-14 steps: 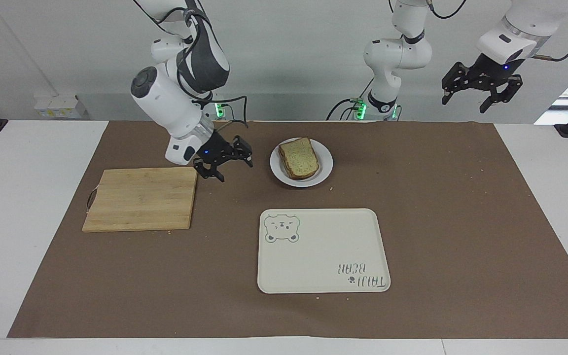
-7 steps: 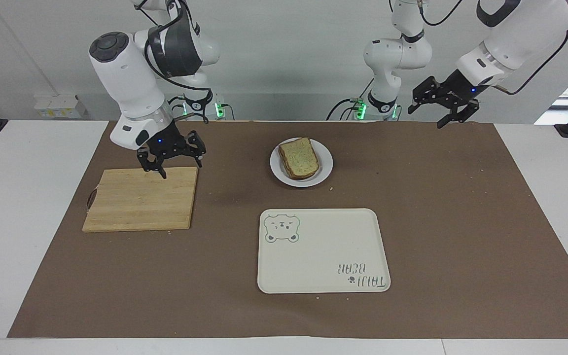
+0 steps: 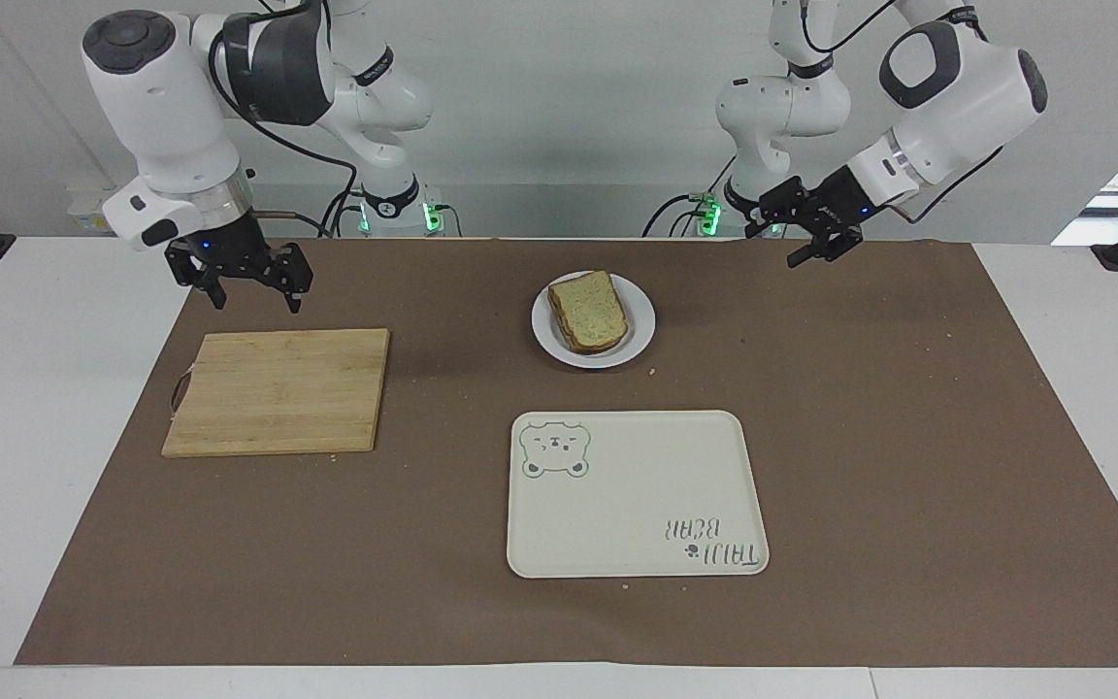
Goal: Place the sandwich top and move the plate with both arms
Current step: 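Raise the right gripper away while the left gripper reaches toward the plate, then grip the white plate rim with the left gripper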
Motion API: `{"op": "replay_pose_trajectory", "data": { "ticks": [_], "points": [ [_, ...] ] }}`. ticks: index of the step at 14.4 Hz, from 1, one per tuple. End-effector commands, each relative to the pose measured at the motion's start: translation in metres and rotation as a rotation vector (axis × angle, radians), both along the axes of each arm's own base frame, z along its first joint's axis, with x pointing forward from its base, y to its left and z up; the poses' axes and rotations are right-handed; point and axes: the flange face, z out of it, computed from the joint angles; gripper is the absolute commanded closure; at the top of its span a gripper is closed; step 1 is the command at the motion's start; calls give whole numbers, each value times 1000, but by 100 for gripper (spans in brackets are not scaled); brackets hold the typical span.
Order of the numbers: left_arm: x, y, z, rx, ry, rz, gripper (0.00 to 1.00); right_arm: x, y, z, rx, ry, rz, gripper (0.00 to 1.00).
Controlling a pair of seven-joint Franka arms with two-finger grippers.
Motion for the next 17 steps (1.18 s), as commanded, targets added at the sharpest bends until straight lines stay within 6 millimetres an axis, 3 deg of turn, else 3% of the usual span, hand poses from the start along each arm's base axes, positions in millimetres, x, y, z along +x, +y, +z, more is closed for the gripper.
{"op": "replay_pose_trajectory", "data": {
  "ticks": [1,5,6,9,12,15,17],
  "points": [
    [-23,-1,-36,-76,-13,11,0,-11,-6,22,78,22,-62,0],
    [-49,-16,-98,-72,0,-13,10,-10,-6,23,83,-1,-45,0],
    [-57,-18,-115,-90,-7,-13,19,-10,-5,23,84,-1,-43,0],
    [-71,-21,-142,-85,-7,-16,30,-10,-5,23,84,-1,-43,0],
    [-85,-52,-178,-127,-72,15,40,-10,-5,23,84,-1,-43,0],
    [-91,-83,-205,-120,-105,54,41,-10,-5,23,84,-1,-43,0],
    [-92,-85,-222,-121,-114,81,41,-10,-5,23,84,-1,-43,0]
  ]
}}
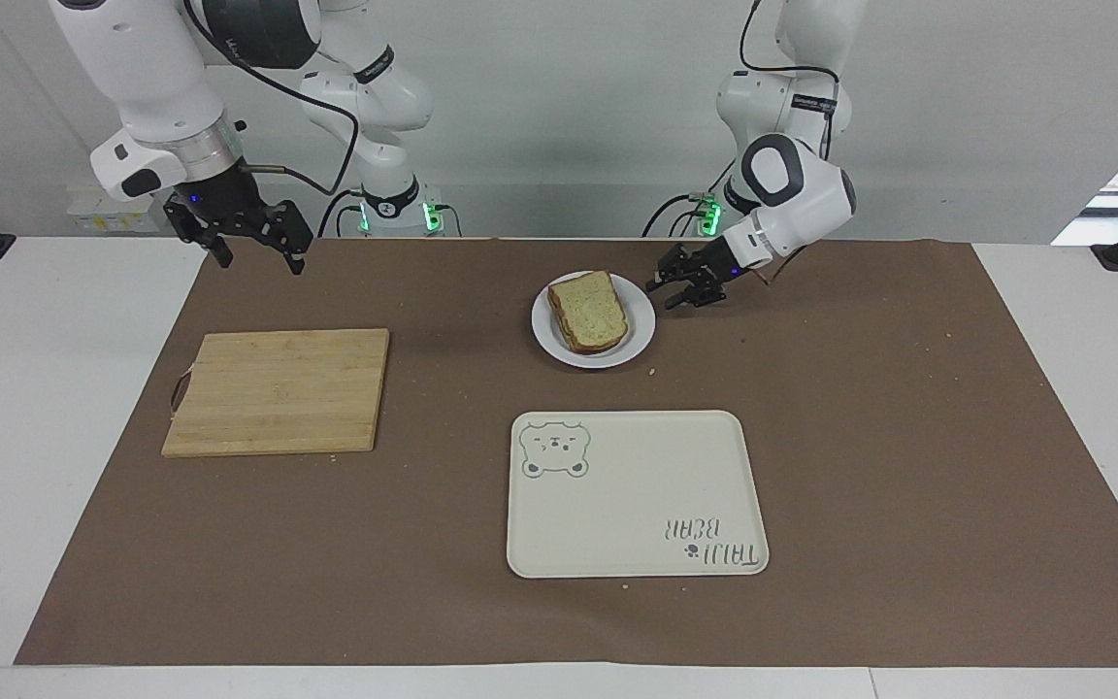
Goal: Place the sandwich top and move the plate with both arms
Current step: 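Grip the white plate rim with the left gripper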
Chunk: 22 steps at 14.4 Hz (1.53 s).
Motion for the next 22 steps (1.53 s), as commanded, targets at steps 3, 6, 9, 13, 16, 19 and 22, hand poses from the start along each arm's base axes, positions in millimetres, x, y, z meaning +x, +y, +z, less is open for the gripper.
{"op": "replay_pose_trajectory", "data": {
  "ticks": [3,6,9,13,16,19,22],
  "points": [
    [-6,-5,-28,38,-13,15,43,1,-2,2,20,-6,-3,0],
    [-9,-6,-30,15,8,49,44,2,-2,2,20,-7,-3,0],
    [-17,-18,-31,8,20,33,44,1,-2,2,20,-6,-3,0],
    [-23,-22,-35,2,47,57,64,1,-2,2,20,-6,-3,0],
    [-25,-19,-36,8,49,63,100,1,-2,2,20,-6,-3,0],
    [-27,-12,-39,50,43,102,100,1,-2,2,20,-6,-3,0],
    [-26,-12,-38,38,48,104,100,1,-2,2,20,-6,-3,0]
  ]
}}
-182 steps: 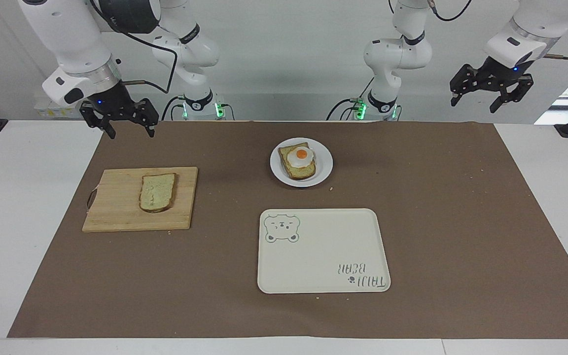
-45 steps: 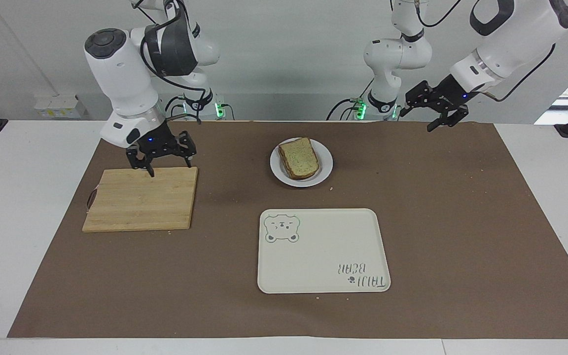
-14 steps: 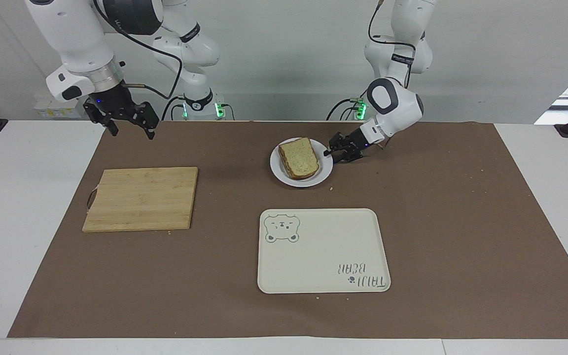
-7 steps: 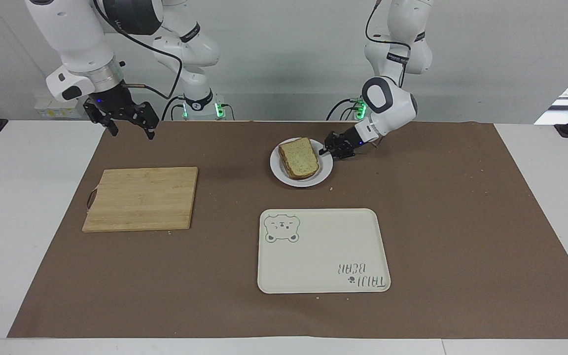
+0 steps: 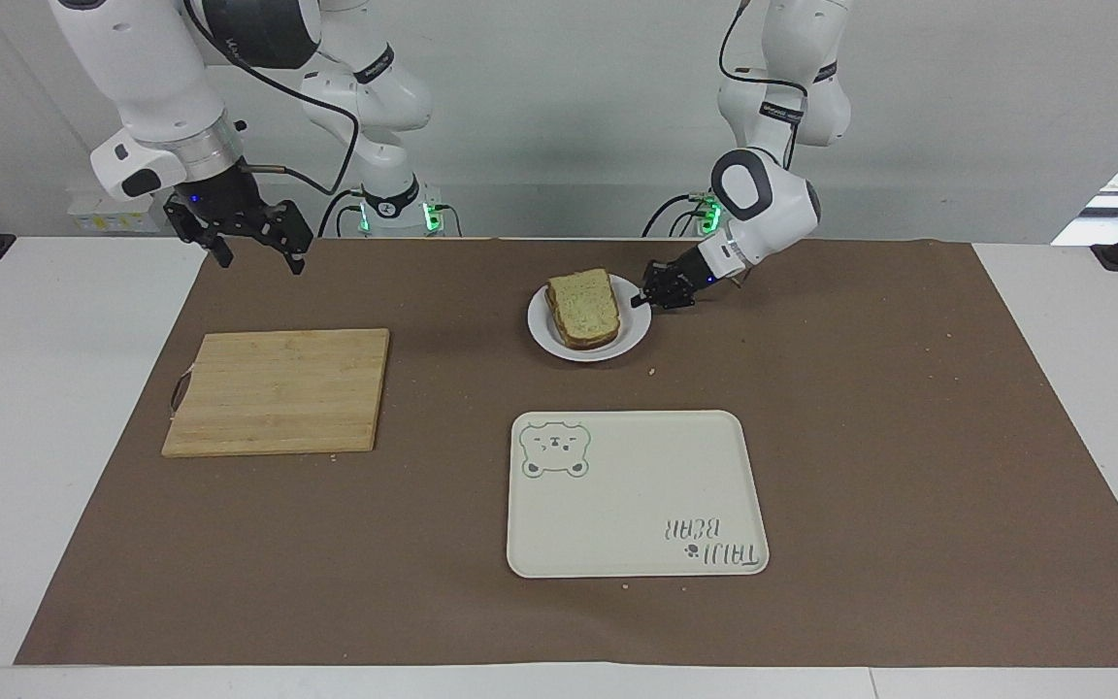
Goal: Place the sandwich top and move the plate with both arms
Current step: 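Grip the white plate rim with the left gripper, then slide the plate with the left gripper onto the cream bear tray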
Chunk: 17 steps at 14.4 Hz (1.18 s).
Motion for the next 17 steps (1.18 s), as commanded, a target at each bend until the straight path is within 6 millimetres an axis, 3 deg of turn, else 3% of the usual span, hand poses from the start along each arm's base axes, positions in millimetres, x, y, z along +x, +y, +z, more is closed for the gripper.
{"op": "replay_pose_trajectory", "data": {
  "ticks": [1,6,12,17],
  "points": [
    [-6,10,-7,30,1,32,100,1,-2,2,20,-6,-3,0],
    [22,42,9,-146,59,106,100,1,-2,2,20,-6,-3,0],
    [73,98,33,-319,62,213,100,1,-2,2,20,-6,-3,0],
    [124,107,46,-366,21,311,100,1,-2,2,20,-6,-3,0]
  ]
}}
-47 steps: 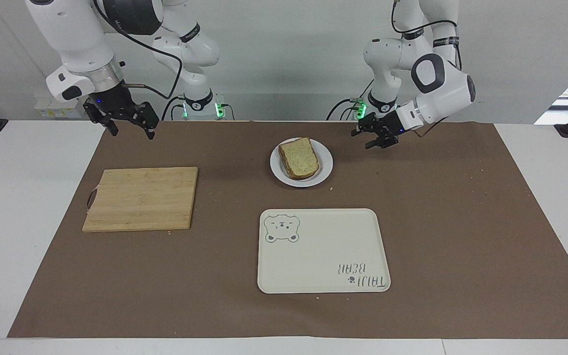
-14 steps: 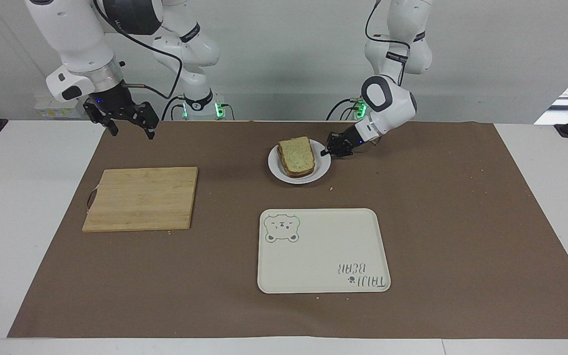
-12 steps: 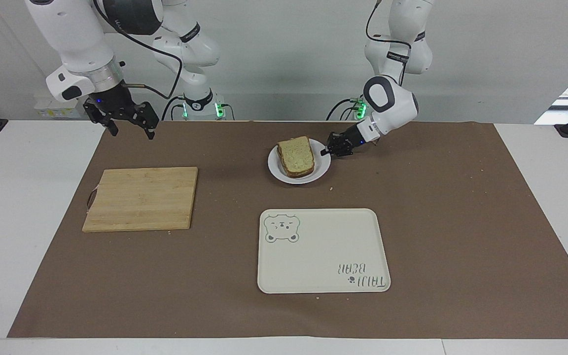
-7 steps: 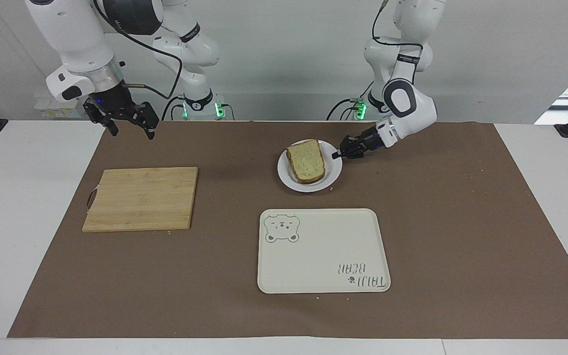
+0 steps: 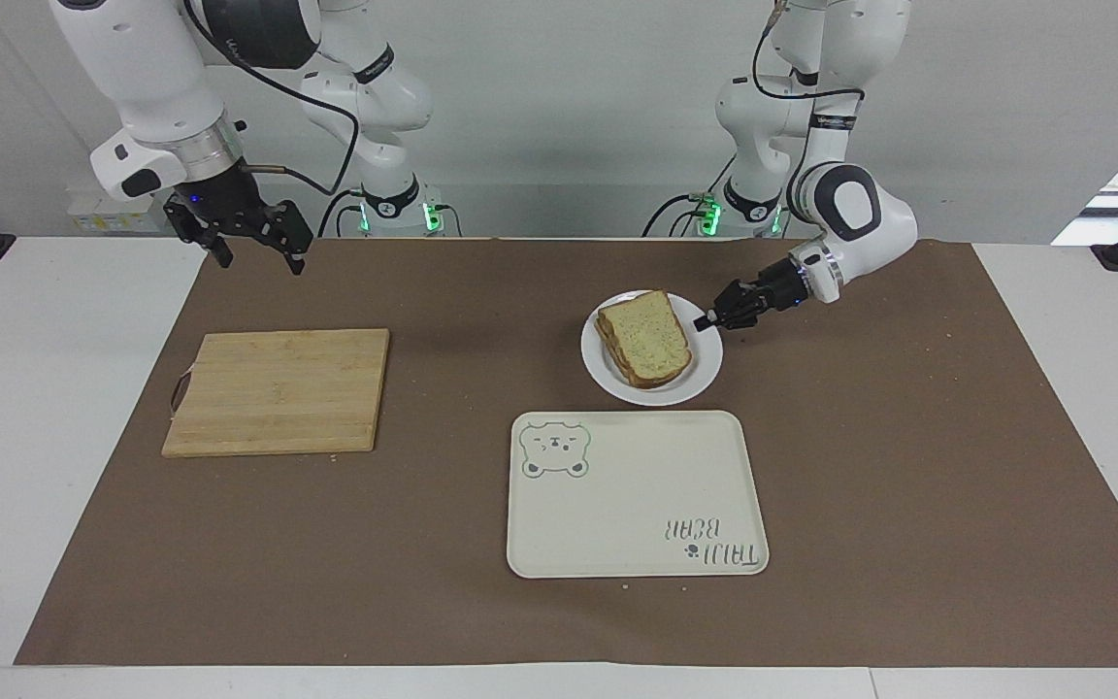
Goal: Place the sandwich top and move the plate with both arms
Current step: 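Slide the plate with the left gripper onto the cream bear tray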
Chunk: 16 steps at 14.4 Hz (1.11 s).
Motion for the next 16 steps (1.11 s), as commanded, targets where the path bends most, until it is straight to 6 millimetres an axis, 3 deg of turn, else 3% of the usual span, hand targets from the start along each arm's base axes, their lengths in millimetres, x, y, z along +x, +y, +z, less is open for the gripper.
{"op": "replay_pose_trajectory", "data": {
  "ticks": [1,4,5,8,10,14,16],
  "points": [
    [45,3,8,-46,-19,70,100,1,-2,2,20,-6,-3,0],
    [106,-1,14,-74,-8,163,100,1,-2,2,20,-6,-3,0],
    [118,-5,6,-92,1,186,100,1,-2,2,20,-6,-3,0],
    [134,-13,-18,-62,25,236,100,1,-2,2,20,-6,-3,0],
    [146,-31,-28,-64,31,227,100,1,-2,2,20,-6,-3,0],
    [149,-51,-45,0,42,239,100,1,-2,2,20,-6,-3,0],
    [148,-53,-46,11,42,239,100,1,-2,2,20,-6,-3,0]
  ]
}}
